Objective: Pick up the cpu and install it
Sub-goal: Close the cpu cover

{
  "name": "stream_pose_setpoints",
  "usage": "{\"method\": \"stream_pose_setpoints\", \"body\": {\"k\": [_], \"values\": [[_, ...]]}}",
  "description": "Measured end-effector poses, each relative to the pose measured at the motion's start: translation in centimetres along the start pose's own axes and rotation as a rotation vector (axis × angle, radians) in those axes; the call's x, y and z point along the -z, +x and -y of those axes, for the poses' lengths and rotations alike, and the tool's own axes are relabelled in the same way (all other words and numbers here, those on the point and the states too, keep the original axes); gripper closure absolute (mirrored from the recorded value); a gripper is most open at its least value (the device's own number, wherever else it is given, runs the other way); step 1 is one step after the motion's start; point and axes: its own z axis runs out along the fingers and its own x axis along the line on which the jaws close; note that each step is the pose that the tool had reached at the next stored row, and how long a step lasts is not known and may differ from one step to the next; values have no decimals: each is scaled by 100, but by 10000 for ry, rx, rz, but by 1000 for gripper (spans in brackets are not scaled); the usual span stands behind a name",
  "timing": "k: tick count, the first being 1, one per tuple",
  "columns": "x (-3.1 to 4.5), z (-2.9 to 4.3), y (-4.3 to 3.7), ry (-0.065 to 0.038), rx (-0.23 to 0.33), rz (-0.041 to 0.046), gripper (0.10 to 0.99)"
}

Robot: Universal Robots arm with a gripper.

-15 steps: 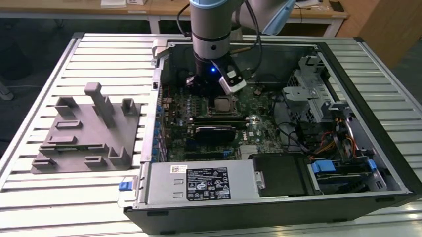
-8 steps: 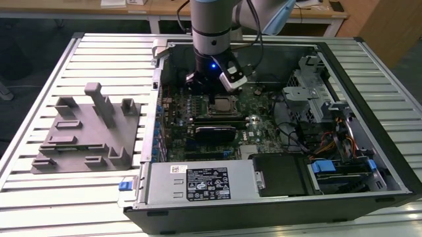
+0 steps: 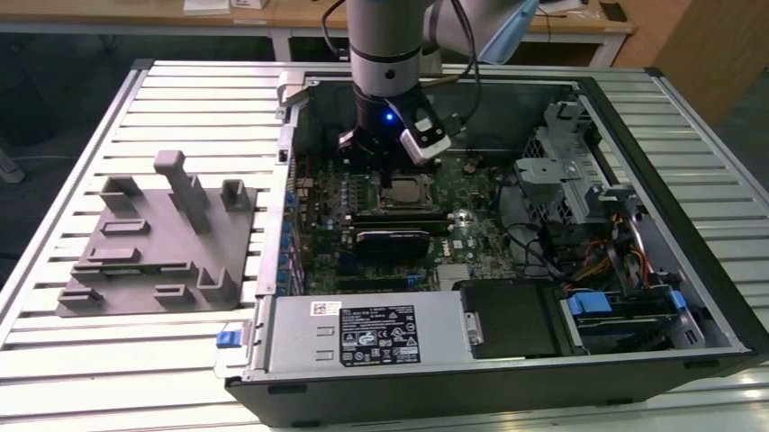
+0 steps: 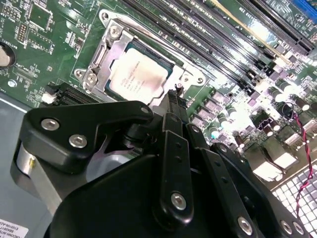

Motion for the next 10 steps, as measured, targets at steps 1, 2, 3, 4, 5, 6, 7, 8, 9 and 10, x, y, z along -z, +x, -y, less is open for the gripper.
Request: {"method": "stream_pose_setpoints", "body": {"k": [1, 2, 3, 4, 5, 6, 7, 8, 9, 10], "values": [[-1, 0, -14, -1, 0, 0, 980], [-2, 0, -31, -2, -1, 1, 980], [-4, 0, -55, -2, -1, 1, 980], [-5, 1, -83, -2, -2, 1, 980], [-7, 1, -115, -2, -2, 1, 980], [-9, 2, -149, -2, -1, 1, 980], [-11, 2, -183, -2, 0, 1, 980], [-13, 2, -215, -2, -1, 1, 980], [-15, 3, -244, -2, -2, 1, 980], [-16, 3, -269, -3, 0, 2, 980]]}}
